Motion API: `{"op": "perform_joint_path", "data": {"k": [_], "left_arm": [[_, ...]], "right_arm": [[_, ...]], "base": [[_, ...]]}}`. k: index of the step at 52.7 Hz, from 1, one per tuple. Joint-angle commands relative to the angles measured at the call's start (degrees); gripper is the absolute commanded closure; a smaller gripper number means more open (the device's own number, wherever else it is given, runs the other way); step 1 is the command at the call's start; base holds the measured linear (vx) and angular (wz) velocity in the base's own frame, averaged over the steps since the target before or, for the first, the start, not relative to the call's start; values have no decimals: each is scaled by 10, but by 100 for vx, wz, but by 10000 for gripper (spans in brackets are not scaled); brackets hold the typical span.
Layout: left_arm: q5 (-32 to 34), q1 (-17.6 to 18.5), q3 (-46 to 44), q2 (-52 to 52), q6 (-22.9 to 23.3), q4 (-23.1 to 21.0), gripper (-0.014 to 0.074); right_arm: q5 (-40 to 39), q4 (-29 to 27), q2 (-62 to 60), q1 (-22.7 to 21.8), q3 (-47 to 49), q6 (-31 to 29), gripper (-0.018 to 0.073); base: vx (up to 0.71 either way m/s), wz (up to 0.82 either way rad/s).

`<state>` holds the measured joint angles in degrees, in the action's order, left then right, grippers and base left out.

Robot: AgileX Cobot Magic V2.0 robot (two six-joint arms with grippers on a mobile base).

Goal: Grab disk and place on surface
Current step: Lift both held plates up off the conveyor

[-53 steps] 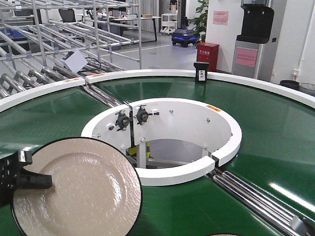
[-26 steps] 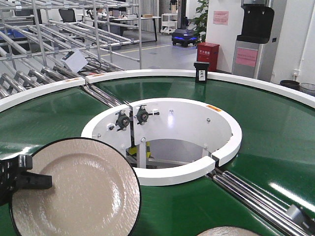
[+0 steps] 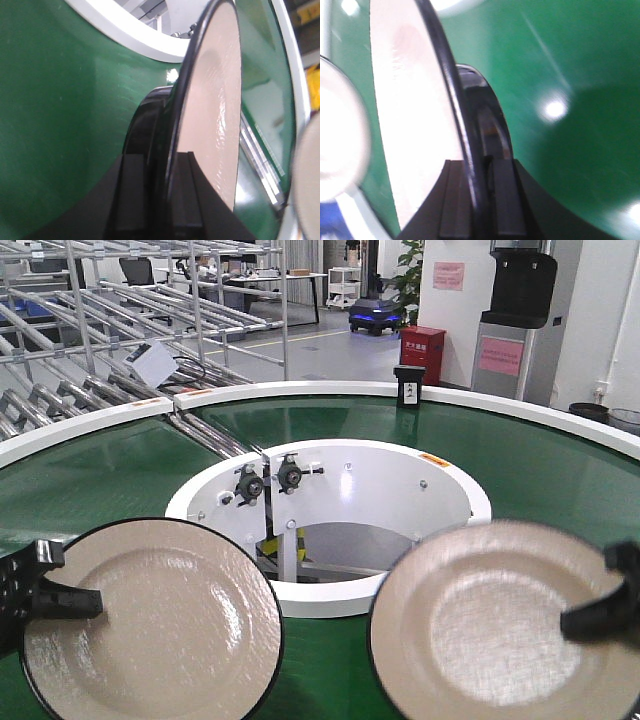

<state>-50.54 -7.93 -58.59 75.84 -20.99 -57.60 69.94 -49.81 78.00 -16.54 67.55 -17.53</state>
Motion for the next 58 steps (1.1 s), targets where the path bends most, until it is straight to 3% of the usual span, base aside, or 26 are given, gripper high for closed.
{"op": "perform_joint_path", "data": {"k": [1,7,19,30,58], "left_arm": [[12,22,-18,-20,45,-50,598],[36,76,-18,-20,59,-61,598],[103,195,-18,-20,126,-75,598],[171,265,-18,-20,160,-69,598],[179,275,-18,-20,157,-69,596]], "right_arm": [[35,-105,-22,2,55,38,568],[16,-151,-20,50,89,38,568],[-96,-151,-6,162,166,114,568],[-109,-147,21,187,218,161,568],[-131,-147,19,185,224,154,568]], "base": [[0,0],[0,0],[0,0],[0,0],[0,0]]}}
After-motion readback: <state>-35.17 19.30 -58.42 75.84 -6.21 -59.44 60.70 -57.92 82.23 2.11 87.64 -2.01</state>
